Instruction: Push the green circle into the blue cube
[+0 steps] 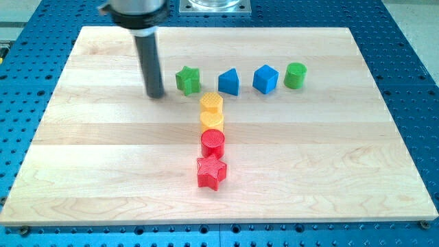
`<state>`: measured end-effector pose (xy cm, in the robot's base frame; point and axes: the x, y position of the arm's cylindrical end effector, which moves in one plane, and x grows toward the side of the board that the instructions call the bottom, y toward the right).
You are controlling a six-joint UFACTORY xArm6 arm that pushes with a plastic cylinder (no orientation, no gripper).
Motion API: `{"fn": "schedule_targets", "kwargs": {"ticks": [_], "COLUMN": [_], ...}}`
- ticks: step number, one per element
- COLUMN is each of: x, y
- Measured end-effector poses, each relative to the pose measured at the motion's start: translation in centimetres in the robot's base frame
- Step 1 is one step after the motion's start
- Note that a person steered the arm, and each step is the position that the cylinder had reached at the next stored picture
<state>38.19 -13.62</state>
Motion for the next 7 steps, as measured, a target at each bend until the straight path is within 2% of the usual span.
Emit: {"fn": "schedule_targets", "kwargs": {"ticks": [1,2,4,5,7], "x": [-1.4,-2.3,-2.3,-4.8,2.8], "y": [-4.6,-6.7,-7.5,-5.7,-5.9]}}
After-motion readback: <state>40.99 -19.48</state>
